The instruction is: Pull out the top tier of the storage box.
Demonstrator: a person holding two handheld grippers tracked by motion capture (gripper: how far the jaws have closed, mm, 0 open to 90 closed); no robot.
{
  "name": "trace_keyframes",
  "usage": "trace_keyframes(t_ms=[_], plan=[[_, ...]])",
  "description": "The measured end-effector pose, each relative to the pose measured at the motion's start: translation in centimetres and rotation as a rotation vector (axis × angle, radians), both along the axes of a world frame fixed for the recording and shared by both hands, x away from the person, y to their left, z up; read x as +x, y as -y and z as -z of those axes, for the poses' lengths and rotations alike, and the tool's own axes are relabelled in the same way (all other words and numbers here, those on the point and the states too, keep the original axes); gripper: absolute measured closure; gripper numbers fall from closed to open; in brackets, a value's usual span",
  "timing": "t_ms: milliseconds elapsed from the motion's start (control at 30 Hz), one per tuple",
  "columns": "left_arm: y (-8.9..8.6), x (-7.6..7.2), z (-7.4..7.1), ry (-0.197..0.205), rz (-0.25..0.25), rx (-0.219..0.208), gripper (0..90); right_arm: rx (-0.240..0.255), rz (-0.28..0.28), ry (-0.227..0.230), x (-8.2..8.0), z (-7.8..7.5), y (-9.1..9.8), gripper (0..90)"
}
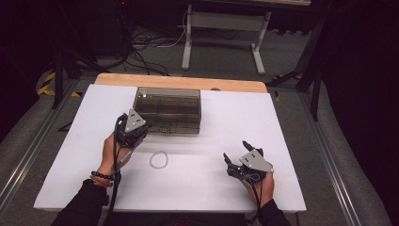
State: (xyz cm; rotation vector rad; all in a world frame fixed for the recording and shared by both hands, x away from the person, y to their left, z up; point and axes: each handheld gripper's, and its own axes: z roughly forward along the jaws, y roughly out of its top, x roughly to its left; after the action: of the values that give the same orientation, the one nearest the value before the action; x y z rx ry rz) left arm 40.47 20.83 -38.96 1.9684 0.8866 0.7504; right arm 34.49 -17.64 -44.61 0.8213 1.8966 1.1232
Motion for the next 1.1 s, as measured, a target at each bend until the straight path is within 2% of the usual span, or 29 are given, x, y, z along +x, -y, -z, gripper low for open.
trace_keyframes(t_ms=[67,100,233,267,300,367,667,800,900,1000,1100], plan=[[0.1,0.3,-0.1,-0.020,0.004,-0.002,89.4,0.001,0.000,0.000,0.0,0.0,0.0,22.1],[0.2,0.5,-0.1,-0.022,-0.003,0.004,89.4,0.001,0.001,-0.001,0.0,0.0,0.0,22.1],[0.5,1.2,-0.2,-0.068,-0.006,0.024,89.3,-0.001,-0.001,-0.008,0.1,0.1,0.0,22.3],[0.4,1.5,-0.3,-0.087,0.003,0.024,89.3,-0.002,-0.002,-0.010,0.1,0.1,0.0,22.4],[0.3,1.7,-0.4,-0.117,-0.005,0.019,89.4,-0.002,-0.002,-0.014,0.2,0.1,0.0,22.6],[0.2,2.2,-0.5,-0.150,-0.015,0.017,89.3,0.001,-0.009,-0.032,0.3,0.1,0.1,22.8],[0.3,3.2,-0.4,-0.200,-0.023,0.052,89.3,0.026,-0.023,-0.079,0.5,0.3,0.2,23.1],[0.5,3.4,-0.4,-0.216,-0.026,0.054,89.3,0.051,-0.025,-0.104,0.7,0.4,0.2,23.2],[0.6,3.4,-0.3,-0.225,-0.023,0.056,89.3,0.049,-0.024,-0.106,0.7,0.4,0.3,23.2],[0.4,3.4,-0.3,-0.243,-0.021,0.027,89.3,0.047,-0.026,-0.107,0.7,0.4,0.3,23.3],[0.4,3.2,-0.3,-0.251,-0.019,0.032,89.3,0.049,-0.026,-0.105,0.7,0.3,0.3,23.3]])
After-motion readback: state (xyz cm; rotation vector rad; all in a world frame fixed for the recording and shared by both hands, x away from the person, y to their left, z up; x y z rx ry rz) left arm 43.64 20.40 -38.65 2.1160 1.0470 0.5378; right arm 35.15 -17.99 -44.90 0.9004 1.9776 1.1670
